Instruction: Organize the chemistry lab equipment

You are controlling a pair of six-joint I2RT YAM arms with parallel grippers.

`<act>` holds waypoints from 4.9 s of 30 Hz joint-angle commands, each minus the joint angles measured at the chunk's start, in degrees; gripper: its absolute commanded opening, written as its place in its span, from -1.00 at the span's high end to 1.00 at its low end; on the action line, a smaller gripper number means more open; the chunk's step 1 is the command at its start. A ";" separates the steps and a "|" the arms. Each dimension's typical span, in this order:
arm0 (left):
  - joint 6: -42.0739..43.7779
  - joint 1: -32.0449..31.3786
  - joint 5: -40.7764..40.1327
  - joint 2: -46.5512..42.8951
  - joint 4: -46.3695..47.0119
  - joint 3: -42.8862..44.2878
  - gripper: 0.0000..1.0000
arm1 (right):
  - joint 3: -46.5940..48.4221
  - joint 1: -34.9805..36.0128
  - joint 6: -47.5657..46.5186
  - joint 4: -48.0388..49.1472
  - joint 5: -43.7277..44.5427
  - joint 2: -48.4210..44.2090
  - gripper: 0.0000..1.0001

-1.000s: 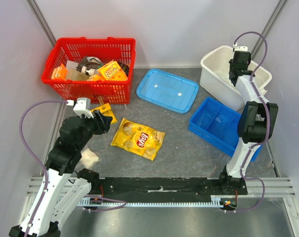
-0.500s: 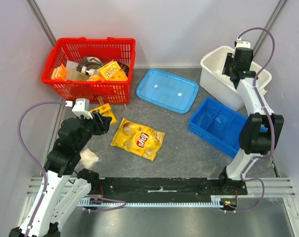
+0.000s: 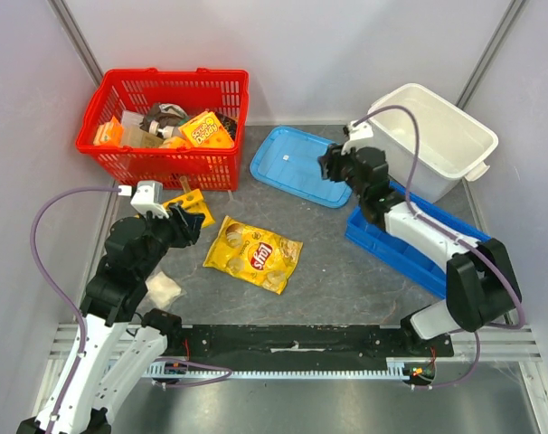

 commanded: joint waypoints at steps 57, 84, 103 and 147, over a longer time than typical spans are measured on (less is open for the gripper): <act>0.15 -1.45 -12.12 -9.21 0.66 0.54 -0.08 | 26.40 33.05 -11.83 32.70 22.42 48.40 0.59; 0.06 -1.45 -13.18 -9.74 0.93 0.19 -0.08 | 7.77 33.22 -20.44 30.16 33.22 23.46 0.99; 0.15 -1.54 -13.09 -8.42 0.57 0.19 -0.08 | 15.93 -1.55 -27.30 5.55 29.38 -0.03 0.99; -13.28 -1.28 -17.93 10.99 -17.42 10.02 0.11 | 29.85 -23.21 -6.47 -29.88 0.89 8.08 0.08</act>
